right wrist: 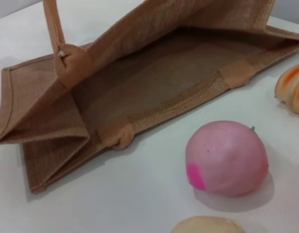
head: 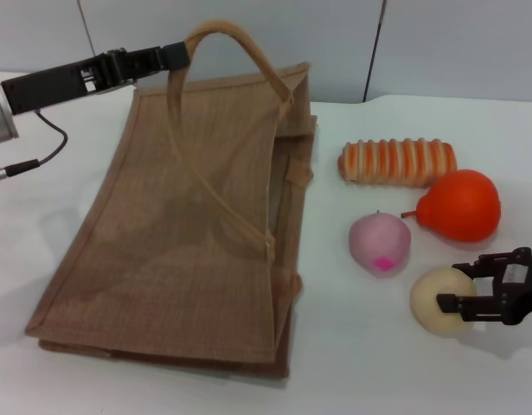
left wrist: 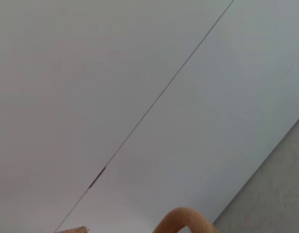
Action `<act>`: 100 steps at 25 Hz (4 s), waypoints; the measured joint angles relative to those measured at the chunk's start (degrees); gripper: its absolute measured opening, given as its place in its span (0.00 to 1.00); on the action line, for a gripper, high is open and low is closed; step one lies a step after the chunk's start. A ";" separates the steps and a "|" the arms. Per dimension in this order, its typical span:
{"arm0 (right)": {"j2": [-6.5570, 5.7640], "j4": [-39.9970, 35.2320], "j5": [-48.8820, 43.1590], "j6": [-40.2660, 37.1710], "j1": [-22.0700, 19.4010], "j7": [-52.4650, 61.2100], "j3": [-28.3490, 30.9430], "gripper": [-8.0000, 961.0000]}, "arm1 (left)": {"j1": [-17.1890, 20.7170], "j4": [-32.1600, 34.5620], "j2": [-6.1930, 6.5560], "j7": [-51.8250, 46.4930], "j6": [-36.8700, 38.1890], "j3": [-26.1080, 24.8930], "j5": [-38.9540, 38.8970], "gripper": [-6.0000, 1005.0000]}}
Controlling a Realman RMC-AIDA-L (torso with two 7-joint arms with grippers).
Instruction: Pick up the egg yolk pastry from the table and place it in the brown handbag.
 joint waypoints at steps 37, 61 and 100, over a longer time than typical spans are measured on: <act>-0.54 -26.15 12.19 3.86 8.14 -5.42 -6.61 0.54 | -1.24 0.65 0.72 -3.27 -16.18 -0.62 -9.62 0.11; -2.18 -68.33 3.53 55.69 8.05 -12.02 -3.68 0.57 | 3.31 -0.76 4.80 -4.40 -20.58 -8.11 -16.17 0.09; -1.79 -50.31 -21.40 7.42 -26.11 -31.40 86.89 0.92 | 1.32 -21.76 -2.05 44.14 21.02 -13.88 -15.24 0.59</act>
